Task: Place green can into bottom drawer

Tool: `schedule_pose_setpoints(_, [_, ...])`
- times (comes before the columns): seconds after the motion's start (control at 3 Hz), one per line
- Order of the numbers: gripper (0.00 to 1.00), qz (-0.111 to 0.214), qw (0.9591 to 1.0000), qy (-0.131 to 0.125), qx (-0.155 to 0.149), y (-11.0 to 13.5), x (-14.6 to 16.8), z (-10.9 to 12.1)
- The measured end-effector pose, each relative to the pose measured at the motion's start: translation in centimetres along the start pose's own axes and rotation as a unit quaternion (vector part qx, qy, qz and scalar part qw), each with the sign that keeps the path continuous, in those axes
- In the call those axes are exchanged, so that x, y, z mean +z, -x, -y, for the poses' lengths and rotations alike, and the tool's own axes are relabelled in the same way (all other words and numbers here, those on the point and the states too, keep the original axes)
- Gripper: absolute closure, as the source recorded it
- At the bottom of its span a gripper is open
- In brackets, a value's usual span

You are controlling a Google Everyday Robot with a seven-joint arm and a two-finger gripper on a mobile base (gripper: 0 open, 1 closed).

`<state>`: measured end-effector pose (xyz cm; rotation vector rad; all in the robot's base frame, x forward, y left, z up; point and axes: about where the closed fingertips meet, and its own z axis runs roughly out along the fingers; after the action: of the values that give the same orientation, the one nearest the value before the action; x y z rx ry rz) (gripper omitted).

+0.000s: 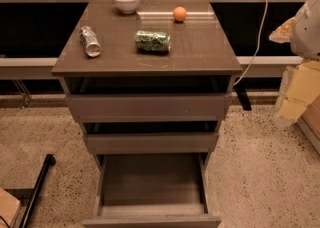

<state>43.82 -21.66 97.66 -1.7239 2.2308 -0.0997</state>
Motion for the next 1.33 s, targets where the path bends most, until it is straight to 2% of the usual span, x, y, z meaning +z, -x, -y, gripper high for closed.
schedule_pose_setpoints(0.33, [0.0, 0.002, 1.0, -0.002, 0.0, 0.1, -0.1, 0.1])
schedule_pose_setpoints(0.67, [0.0, 0.053, 0.9986, 0.007, -0.001, 2.4, 1.0, 1.4])
schedule_pose_setpoints(1.0, [0.0, 0.118, 0.9927, 0.026, 0.001, 5.6, 2.7, 3.6])
schedule_pose_setpoints(1.33, [0.0, 0.164, 0.9857, 0.039, -0.012, 9.1, 4.0, 6.2])
